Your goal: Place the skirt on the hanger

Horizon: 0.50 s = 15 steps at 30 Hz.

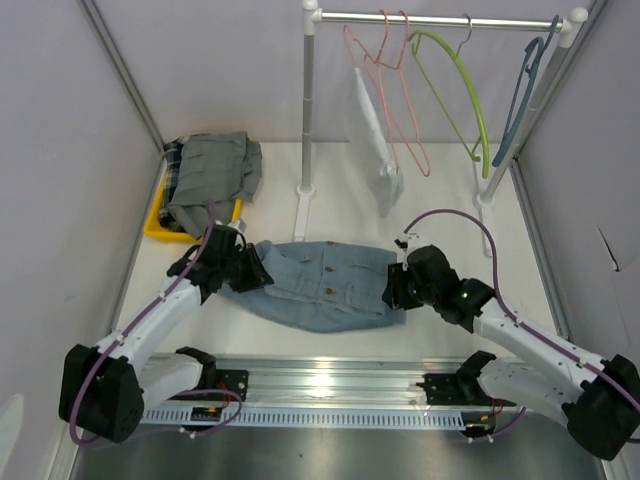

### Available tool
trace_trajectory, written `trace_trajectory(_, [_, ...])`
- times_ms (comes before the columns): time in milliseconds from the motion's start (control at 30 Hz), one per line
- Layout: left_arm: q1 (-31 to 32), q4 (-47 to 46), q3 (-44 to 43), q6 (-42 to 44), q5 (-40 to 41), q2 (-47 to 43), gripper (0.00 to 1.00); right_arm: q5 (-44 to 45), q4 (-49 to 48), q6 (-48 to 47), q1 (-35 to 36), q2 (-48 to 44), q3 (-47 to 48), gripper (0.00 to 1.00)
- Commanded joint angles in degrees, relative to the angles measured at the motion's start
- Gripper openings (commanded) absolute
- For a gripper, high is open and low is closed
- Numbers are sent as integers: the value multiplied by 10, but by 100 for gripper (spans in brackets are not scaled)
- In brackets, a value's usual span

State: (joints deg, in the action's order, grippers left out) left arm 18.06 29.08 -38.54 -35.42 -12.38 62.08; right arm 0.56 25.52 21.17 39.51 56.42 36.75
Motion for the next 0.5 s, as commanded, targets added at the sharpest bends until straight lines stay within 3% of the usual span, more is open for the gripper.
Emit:
trace_trajectory(0, [-8, -32, 2, -11, -6, -49, 35, 44, 1, 72, 14, -42, 9, 49])
trace_trajectory(33, [-8, -25, 1, -10, -4, -71, 47, 48, 23, 82, 17, -60, 15, 52])
trace_trajectory(133, [-8, -10, -13, 1, -1, -93, 57, 59, 61, 90, 22, -100, 47, 55])
trace_trajectory(333, [-8, 19, -65, 32, -9, -108, 61, 64, 77, 81, 26, -136, 160, 50])
trace_trajectory(467, [-7, 32, -88, 48, -13, -115, 62, 102, 86, 11, 25, -60, 293, 47])
